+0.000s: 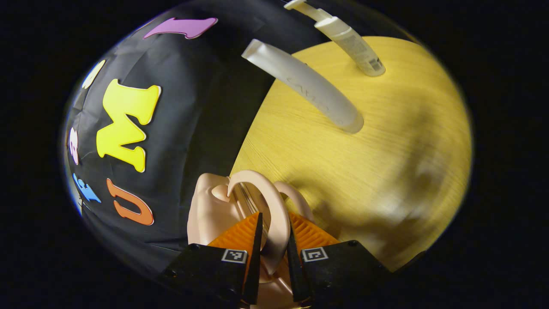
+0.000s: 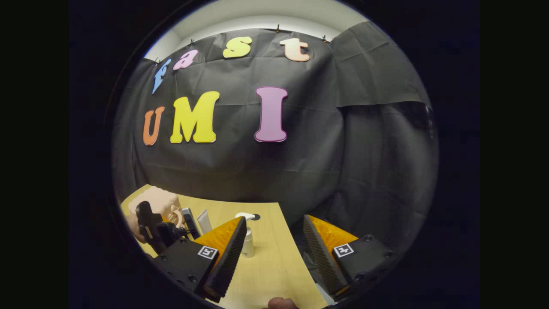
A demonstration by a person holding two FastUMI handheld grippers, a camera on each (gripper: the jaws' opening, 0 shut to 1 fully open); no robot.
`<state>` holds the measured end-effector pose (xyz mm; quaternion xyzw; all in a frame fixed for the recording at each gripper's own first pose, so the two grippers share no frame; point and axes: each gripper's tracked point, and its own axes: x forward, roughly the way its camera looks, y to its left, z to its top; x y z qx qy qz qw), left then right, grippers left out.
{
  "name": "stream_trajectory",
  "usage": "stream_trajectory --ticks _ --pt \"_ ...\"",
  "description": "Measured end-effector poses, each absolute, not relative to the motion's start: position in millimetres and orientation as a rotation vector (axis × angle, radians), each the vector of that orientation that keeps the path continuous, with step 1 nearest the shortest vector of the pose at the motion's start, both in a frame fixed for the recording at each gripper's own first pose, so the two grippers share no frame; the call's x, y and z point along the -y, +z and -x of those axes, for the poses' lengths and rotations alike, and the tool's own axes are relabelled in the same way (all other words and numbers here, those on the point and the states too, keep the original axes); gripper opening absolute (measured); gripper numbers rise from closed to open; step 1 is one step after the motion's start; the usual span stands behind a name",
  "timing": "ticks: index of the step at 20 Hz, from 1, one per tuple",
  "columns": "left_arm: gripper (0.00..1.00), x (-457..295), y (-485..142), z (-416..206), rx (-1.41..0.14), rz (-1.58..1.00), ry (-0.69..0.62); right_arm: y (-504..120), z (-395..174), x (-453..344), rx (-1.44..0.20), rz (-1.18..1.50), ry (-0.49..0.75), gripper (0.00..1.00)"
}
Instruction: First open the suitcase, pack the skin care products into it, and then close the suitcase.
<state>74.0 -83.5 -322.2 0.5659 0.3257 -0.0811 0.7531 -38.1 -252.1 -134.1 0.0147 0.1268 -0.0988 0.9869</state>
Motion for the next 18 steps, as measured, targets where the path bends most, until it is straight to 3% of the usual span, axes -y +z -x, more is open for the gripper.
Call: stream_trajectory --ticks 1,2,3,7,11,18 --pt "0.24 86 -319 -76 -0.693 -1.231 -0.185 -131 38 249 -0.244 -0.029 -0.196 0.79" --pt "0.25 89 -313 -77 -0.669 -1.221 -0.192 -127 38 247 -0.232 -0.028 -0.197 0.79" --pt "0.17 87 -309 -77 -0.656 -1.202 -0.185 -125 39 244 -0.223 -0.029 -0.200 0.79" --pt "0.07 73 -262 -79 -0.599 -1.106 -0.131 -122 39 229 -0.219 -0.034 -0.199 0.79" --pt "0.05 50 -187 -76 -0.474 -0.941 -0.065 -105 31 201 -0.198 -0.014 -0.174 0.77" --pt "0.05 -71 -83 -76 -0.315 -0.552 0.071 -59 9 117 -0.145 0.001 -0.074 0.78"
